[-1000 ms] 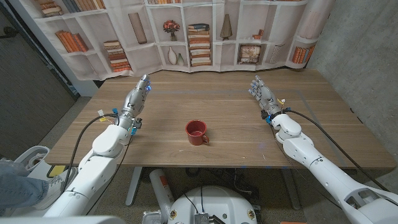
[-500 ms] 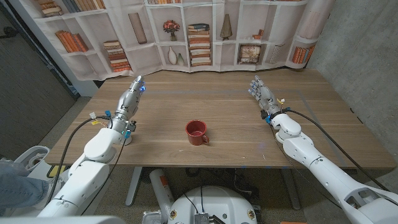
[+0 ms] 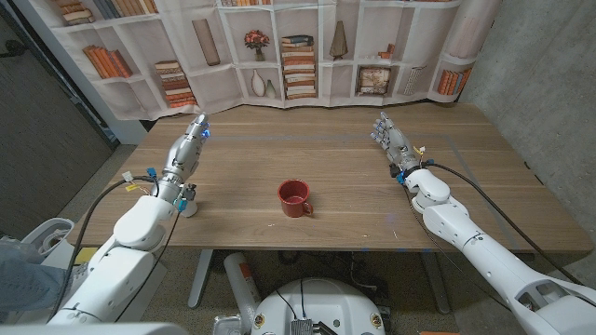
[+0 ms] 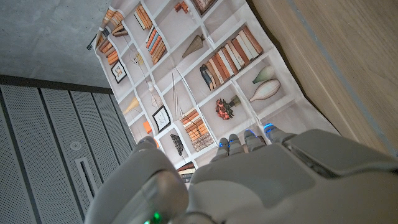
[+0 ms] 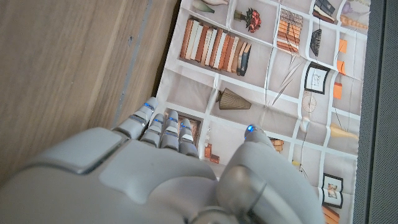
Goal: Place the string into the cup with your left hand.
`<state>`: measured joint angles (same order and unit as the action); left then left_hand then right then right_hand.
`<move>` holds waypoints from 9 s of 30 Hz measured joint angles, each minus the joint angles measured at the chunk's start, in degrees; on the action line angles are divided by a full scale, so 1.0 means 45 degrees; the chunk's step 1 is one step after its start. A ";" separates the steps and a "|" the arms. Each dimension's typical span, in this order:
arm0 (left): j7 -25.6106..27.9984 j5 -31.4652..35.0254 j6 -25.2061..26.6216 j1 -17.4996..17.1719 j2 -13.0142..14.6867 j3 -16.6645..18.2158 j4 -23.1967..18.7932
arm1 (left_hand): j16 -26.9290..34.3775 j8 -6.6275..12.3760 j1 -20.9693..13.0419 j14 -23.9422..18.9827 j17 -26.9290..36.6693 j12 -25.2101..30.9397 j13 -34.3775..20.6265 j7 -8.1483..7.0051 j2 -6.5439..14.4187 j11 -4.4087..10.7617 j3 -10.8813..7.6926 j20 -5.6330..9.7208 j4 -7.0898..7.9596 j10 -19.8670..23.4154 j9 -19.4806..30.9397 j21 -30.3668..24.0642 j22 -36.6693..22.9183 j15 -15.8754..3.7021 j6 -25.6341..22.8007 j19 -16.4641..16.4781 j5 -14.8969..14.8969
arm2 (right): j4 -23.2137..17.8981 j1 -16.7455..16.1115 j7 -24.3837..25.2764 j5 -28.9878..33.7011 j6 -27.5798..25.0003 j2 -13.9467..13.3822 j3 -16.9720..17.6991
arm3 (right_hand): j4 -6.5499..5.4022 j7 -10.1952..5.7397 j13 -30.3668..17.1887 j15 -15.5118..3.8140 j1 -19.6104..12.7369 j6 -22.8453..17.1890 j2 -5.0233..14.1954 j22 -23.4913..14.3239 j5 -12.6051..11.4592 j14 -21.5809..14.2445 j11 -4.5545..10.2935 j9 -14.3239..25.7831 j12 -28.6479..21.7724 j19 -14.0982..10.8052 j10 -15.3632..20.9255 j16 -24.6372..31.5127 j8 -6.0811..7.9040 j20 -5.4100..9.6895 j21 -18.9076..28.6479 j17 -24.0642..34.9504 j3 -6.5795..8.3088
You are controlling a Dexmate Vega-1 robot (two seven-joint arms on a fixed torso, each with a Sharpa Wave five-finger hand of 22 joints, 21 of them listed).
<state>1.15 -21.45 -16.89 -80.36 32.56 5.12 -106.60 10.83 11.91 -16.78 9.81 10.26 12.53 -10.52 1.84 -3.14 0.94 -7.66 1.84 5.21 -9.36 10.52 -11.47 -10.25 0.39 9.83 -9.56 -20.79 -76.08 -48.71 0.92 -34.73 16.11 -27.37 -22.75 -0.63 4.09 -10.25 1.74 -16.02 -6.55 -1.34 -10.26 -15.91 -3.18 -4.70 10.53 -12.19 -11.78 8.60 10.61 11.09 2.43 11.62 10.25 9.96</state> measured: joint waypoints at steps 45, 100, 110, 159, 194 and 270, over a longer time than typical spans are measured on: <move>0.0257 0.0193 0.0007 -0.2165 -0.0388 0.1985 -0.1190 | 0.0000 0.0000 -0.0150 -0.0001 0.0000 -0.0001 0.0000 -0.0022 0.0050 -0.0031 0.0053 0.0000 -0.0054 0.0165 0.0000 0.0000 0.0000 0.0000 -0.0117 0.0001 0.0001 | 0.0345 0.0628 -0.0011 0.0350 -0.0356 0.0312 -0.0392 | 0.0053 0.0000 0.0000 0.0000 0.0000 0.0000 0.0000 0.0000 0.0000 0.0000 0.0000 -0.0002 0.0000 0.0083 0.0000 0.0000 0.0000 -0.0084 0.0000 -0.0001 -0.0054; -0.0205 0.0189 -0.0651 -0.4203 -0.1570 0.4025 -0.1537 | 0.0000 0.0000 -0.0267 -0.0115 0.0000 -0.0001 0.0001 -0.0044 0.0167 -0.0025 0.0124 0.0000 -0.0124 0.0390 -0.0001 0.0000 0.0000 -0.0027 -0.0414 0.0000 -0.0073 | -0.1182 -0.0126 0.0433 0.0423 -0.0748 -0.0370 -0.0236 | 0.0123 0.0024 0.0000 -0.0047 0.0000 -0.0024 0.0000 0.0001 0.0000 -0.0047 0.0000 -0.0002 0.0000 0.0083 0.0000 0.0000 0.0000 -0.0084 0.0000 0.0000 -0.0124; -0.0332 0.0184 -0.0468 -0.4344 -0.1630 0.4311 -0.1379 | 0.0000 0.0000 -0.0321 -0.0263 0.0000 -0.0001 0.0001 -0.0067 0.0113 -0.0048 0.0169 0.0000 -0.0169 0.0503 0.0000 0.0000 0.0000 0.0021 -0.0529 0.0000 -0.0073 | -0.1282 -0.0117 0.0471 0.0485 -0.0861 -0.0421 -0.0265 | 0.0123 0.0024 0.0000 -0.0047 0.0000 -0.0024 0.0000 0.0000 0.0000 -0.0047 0.0000 -0.0002 0.0000 0.0035 0.0000 0.0000 0.0000 -0.0037 0.0000 -0.0001 -0.0124; 0.0656 0.1057 -0.0855 -0.3952 -0.2071 0.3670 0.0294 | 0.0000 -0.0111 -0.2034 -0.0726 0.0006 -0.0053 -0.0067 0.0221 -0.0436 -0.0188 0.0265 -0.0529 -0.1180 0.0819 0.0066 0.0000 0.0024 0.0268 -0.0228 -0.0066 -0.0282 | -0.1478 -0.0089 0.0187 0.0412 -0.1159 -0.0716 -0.0268 | 0.0175 0.0023 0.0000 -0.0092 0.0000 -0.0023 0.0000 0.0000 0.0000 -0.0319 0.0000 -0.0003 0.0000 -0.0101 0.0000 0.0047 0.0000 -0.0040 0.0000 -0.0001 -0.0176; 0.2711 0.3310 0.1342 -0.4251 -0.1041 0.2540 -0.0837 | 0.0000 -0.0109 -0.4195 -0.0566 0.0002 -0.0150 -0.0126 0.0082 -0.0362 -0.0073 -0.0140 -0.0821 -0.2353 0.0567 0.0066 0.0000 0.0023 0.0340 0.0048 -0.0091 -0.0518 | -0.1144 -0.0182 -0.0079 0.0207 -0.0792 -0.0576 -0.0241 | 0.0228 0.0023 0.0000 -0.0019 -0.0050 -0.0023 0.0050 0.0000 -0.0052 -0.0391 0.0000 -0.0003 0.0000 -0.0100 0.0000 0.0047 0.0000 -0.0040 0.0000 -0.0001 -0.0229; 0.4652 0.5042 0.4364 -0.3937 -0.0838 0.1130 -0.1980 | 0.1551 0.1847 -0.8966 -0.7247 0.0674 0.1252 -0.0713 -0.1550 0.1320 0.2190 -0.1526 -0.1570 -0.3022 0.6845 0.0242 -0.2279 -0.0536 -0.0635 -0.6752 0.6135 0.0415 | -0.0045 0.0046 -0.0534 -0.0002 -0.0449 0.0012 -0.0416 | 0.0316 -0.0068 0.0001 -0.0023 0.0020 -0.0113 0.0119 0.0001 -0.0051 -0.0387 0.0000 -0.0003 0.0000 -0.0052 0.0000 0.0047 0.0000 -0.0087 0.0000 0.0063 -0.0318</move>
<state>22.09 1.24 2.75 -98.08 28.79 10.21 -115.51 17.81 20.22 -57.13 -22.81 13.29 18.16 -13.72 -5.14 2.80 10.79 -14.52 -5.22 -8.39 21.45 11.61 -21.73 -12.66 -2.47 -20.56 18.05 -18.92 -76.29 -48.50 -1.48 -34.74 14.09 -27.32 -24.63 0.80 3.79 -10.25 1.63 -15.94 -7.06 -0.80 -10.25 -16.14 -4.92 -4.70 10.52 -12.19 -12.01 8.60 10.82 11.09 2.04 11.63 10.53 8.53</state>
